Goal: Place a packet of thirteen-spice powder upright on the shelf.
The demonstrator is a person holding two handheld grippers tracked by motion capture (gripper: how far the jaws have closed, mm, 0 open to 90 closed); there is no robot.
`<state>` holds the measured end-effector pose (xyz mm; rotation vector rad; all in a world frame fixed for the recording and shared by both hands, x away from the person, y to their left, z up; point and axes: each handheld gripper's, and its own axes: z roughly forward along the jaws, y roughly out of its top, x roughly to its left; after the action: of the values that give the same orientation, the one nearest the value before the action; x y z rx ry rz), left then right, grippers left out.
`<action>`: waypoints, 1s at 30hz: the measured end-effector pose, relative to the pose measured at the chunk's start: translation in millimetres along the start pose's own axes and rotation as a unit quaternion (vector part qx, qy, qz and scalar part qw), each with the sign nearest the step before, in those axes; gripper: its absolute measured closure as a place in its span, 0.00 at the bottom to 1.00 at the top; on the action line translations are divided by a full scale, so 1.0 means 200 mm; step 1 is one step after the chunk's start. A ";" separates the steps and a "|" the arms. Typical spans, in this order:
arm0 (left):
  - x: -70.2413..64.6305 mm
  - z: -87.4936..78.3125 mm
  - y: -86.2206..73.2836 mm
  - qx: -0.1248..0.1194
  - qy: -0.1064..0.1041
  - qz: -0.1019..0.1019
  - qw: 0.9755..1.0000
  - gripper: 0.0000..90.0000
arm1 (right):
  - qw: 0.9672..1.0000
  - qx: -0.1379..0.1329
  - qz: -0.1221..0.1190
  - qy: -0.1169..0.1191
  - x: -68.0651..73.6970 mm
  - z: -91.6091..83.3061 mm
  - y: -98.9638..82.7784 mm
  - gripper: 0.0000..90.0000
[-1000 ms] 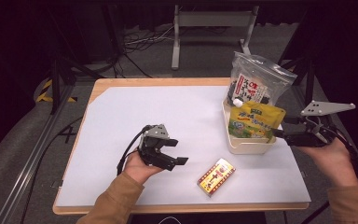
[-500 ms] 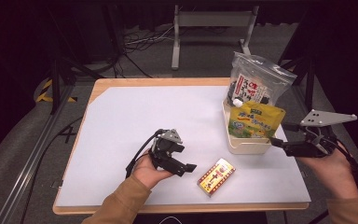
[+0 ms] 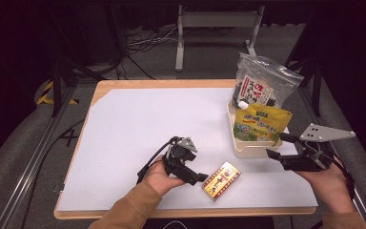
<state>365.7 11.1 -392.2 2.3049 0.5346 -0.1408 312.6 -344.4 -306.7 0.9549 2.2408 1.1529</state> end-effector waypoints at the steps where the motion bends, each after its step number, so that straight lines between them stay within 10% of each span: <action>1: 0.00 0.01 0.00 -0.003 -0.006 -0.001 1.000 0.14 | 1.000 -0.004 0.001 0.000 0.00 0.00 -0.01 0.29; 30: -0.09 0.27 -0.01 0.004 -0.007 0.001 1.000 0.00 | 0.999 -0.037 0.011 -0.007 0.04 0.03 -0.07 0.19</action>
<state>351.0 -31.7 -426.4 2.3102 0.5251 -0.1575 305.1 -341.0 -322.7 0.9580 2.1645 1.2264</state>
